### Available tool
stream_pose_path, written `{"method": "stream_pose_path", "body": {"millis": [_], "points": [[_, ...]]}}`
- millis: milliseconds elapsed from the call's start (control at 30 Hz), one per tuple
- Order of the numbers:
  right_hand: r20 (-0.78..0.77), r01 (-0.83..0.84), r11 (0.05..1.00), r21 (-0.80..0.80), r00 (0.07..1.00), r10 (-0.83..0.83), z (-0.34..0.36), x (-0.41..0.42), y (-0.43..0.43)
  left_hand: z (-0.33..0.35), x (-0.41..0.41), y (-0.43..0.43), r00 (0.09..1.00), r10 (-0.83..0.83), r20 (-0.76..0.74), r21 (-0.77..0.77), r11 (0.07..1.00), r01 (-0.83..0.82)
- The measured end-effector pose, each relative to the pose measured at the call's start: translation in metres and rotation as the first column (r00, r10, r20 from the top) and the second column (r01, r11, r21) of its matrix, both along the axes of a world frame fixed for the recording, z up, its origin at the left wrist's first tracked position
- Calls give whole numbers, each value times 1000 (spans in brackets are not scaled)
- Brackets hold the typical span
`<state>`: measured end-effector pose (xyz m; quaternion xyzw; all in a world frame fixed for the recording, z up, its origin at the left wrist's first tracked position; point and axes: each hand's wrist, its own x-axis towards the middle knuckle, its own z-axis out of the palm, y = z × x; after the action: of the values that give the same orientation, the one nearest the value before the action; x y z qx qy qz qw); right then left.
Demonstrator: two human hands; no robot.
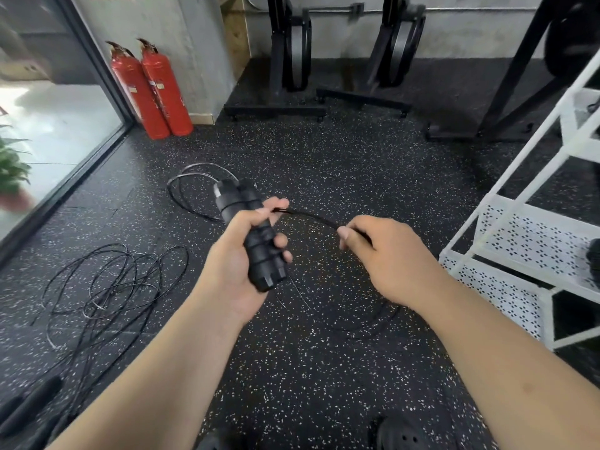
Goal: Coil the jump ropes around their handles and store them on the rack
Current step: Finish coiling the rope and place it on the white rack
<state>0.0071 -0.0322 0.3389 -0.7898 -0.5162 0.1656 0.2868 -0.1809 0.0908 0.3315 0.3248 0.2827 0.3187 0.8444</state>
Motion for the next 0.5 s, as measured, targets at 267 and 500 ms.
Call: {"method": "stream_pose_path", "body": {"millis": [267,500], "points": [[46,6,1000,5,999,-7,-7,-9,3,-5,22,-48,963,-263,-54,0,965,264],[-17,-28,999,-47,999,27,1,9,-3,6,9,-13,988,-154,-13,54,987,154]]}}
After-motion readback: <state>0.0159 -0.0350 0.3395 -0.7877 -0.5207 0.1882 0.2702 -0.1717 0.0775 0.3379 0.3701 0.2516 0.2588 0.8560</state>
